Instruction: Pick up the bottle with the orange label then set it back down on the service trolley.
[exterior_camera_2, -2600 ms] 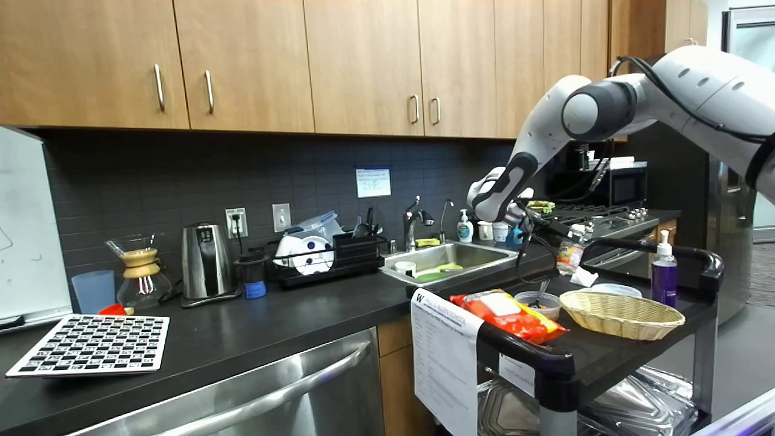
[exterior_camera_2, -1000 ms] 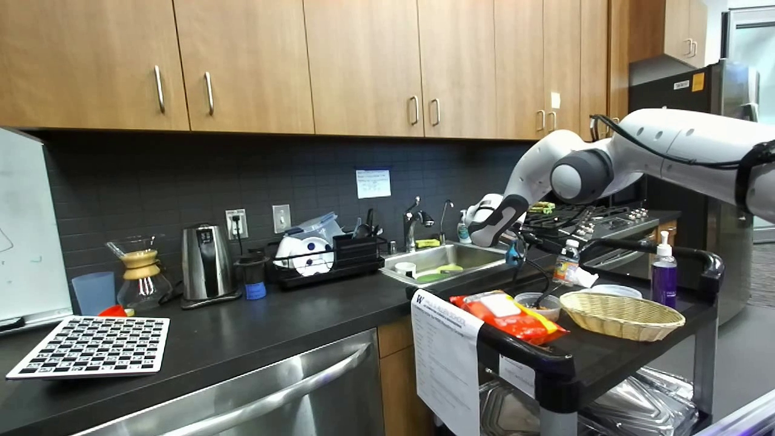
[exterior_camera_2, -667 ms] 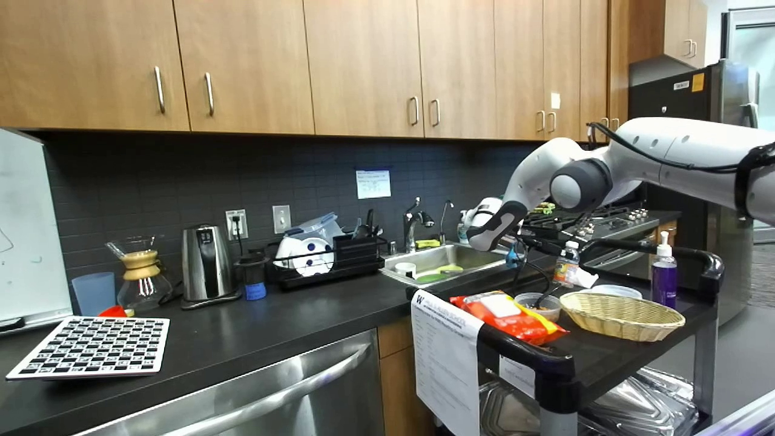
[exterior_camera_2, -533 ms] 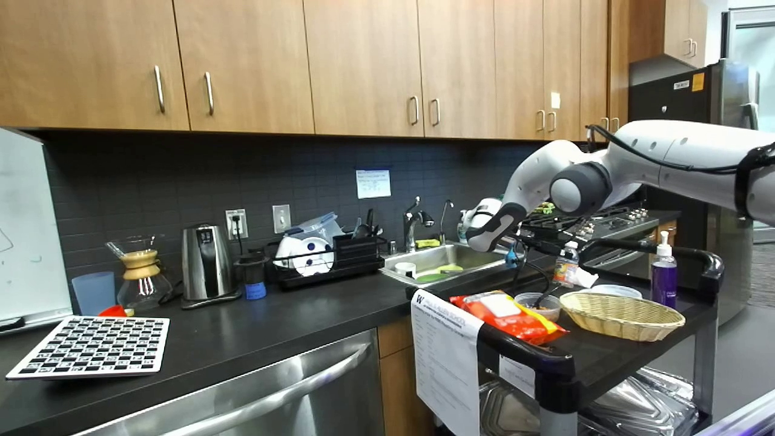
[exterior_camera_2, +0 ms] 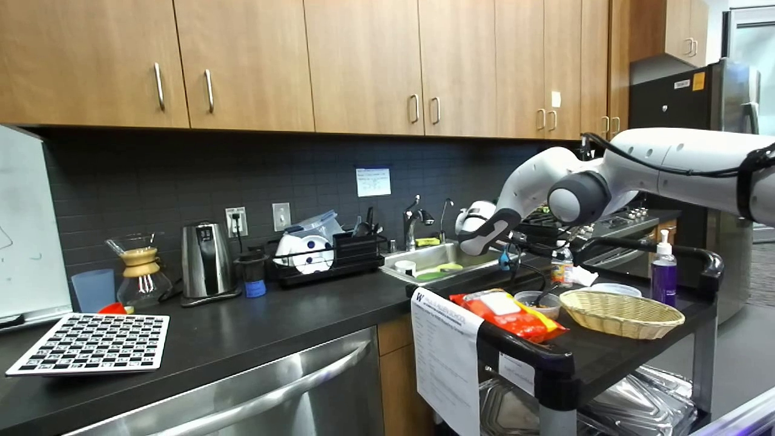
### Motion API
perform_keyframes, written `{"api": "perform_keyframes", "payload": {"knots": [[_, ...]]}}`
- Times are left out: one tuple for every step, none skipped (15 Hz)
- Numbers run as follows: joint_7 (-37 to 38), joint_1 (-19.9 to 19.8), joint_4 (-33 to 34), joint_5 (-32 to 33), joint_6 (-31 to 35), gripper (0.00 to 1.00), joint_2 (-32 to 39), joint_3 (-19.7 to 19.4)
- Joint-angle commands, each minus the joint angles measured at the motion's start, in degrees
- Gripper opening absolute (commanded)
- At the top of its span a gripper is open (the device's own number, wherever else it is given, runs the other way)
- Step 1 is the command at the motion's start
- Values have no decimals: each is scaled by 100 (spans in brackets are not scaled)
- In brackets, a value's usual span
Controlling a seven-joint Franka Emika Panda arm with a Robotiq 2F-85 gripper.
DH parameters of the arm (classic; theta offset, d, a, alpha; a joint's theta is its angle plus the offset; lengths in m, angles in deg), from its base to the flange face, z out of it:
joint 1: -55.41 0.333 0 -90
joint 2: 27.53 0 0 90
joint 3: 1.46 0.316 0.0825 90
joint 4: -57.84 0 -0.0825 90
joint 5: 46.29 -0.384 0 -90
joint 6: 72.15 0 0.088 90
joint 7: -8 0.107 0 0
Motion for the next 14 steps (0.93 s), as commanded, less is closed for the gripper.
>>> {"api": "perform_keyframes", "payload": {"knots": [[-51,121,285,-82,17,100,315,155],[-58,148,330,-109,28,100,348,221],[-68,183,304,-143,77,100,279,302],[-82,205,327,-139,143,100,239,357],[-127,207,324,-187,246,100,144,464],[-258,205,320,-213,457,100,32,588],[-354,198,341,-242,643,100,-54,690],[-428,230,356,-261,789,100,-132,792],[-514,220,315,-268,1001,100,-218,890],[-605,194,284,-283,1195,100,-325,992],[-662,142,247,-325,1377,100,-437,1098],[-752,90,167,-363,1550,100,-577,1197],[-837,35,89,-407,1706,100,-736,1271],[-963,-20,0,-440,1843,100,-900,1345]]}}
